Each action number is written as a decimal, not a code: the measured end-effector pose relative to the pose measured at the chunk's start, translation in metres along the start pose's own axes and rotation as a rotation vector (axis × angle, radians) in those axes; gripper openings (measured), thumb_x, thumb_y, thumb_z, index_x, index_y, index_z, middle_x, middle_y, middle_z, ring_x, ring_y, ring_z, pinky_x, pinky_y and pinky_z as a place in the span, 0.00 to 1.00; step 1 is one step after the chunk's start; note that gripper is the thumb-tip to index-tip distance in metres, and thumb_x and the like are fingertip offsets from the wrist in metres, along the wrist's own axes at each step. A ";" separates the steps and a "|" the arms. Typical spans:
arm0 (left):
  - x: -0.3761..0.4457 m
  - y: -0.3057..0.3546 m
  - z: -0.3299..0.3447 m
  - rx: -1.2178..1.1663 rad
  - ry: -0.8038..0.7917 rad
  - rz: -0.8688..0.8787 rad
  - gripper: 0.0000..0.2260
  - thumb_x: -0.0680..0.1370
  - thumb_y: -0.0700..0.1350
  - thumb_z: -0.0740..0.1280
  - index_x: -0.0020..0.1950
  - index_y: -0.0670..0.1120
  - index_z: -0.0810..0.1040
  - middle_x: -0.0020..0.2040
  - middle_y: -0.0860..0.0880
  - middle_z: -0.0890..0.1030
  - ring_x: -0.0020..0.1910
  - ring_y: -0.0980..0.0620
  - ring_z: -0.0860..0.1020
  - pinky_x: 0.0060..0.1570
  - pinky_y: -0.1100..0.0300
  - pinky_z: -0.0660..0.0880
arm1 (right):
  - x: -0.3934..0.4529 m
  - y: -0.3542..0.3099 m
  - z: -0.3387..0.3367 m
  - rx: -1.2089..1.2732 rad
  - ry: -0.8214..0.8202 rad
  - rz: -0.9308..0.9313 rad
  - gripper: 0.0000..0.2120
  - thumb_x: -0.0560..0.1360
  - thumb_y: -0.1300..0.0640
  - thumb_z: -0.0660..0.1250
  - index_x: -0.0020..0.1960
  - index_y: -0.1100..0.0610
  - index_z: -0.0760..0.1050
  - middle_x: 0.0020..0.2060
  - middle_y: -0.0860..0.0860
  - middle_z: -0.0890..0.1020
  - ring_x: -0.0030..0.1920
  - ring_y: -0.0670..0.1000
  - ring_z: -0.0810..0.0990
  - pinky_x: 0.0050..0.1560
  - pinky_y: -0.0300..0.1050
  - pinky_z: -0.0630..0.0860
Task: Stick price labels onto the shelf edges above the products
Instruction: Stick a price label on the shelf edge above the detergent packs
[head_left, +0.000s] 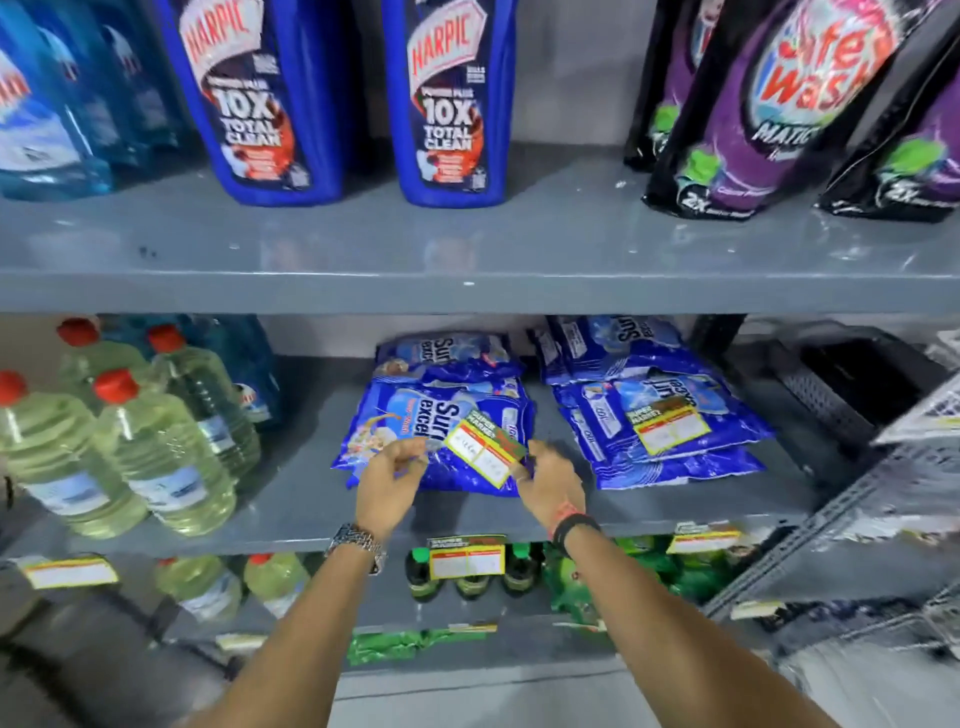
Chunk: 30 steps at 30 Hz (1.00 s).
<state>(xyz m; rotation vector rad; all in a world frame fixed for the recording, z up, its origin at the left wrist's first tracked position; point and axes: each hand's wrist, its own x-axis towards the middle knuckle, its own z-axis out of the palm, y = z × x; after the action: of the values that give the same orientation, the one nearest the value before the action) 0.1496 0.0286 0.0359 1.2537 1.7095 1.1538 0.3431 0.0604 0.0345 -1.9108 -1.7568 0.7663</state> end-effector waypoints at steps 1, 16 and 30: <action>0.000 -0.002 0.007 0.007 0.003 -0.025 0.09 0.76 0.35 0.65 0.55 0.40 0.79 0.55 0.41 0.82 0.50 0.45 0.78 0.59 0.51 0.74 | 0.007 0.006 0.001 0.016 -0.032 0.017 0.13 0.74 0.57 0.64 0.56 0.61 0.73 0.52 0.62 0.81 0.54 0.62 0.79 0.53 0.55 0.77; 0.004 0.011 -0.001 -0.014 0.099 -0.130 0.10 0.77 0.39 0.64 0.56 0.42 0.80 0.53 0.49 0.80 0.51 0.51 0.76 0.58 0.55 0.72 | 0.047 0.010 0.002 0.319 0.031 0.174 0.05 0.70 0.61 0.71 0.43 0.63 0.82 0.44 0.61 0.85 0.42 0.54 0.80 0.47 0.46 0.78; 0.016 0.047 -0.042 -0.309 0.072 -0.033 0.13 0.74 0.44 0.70 0.57 0.44 0.80 0.52 0.46 0.83 0.50 0.51 0.81 0.49 0.60 0.78 | 0.017 -0.063 -0.048 0.645 -0.096 -0.184 0.07 0.70 0.63 0.72 0.39 0.52 0.79 0.45 0.63 0.84 0.43 0.54 0.84 0.43 0.48 0.83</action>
<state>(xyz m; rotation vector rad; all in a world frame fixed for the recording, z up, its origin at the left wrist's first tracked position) 0.1227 0.0399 0.0933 1.0014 1.5252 1.3966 0.3275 0.0863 0.1097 -1.2845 -1.4626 1.1908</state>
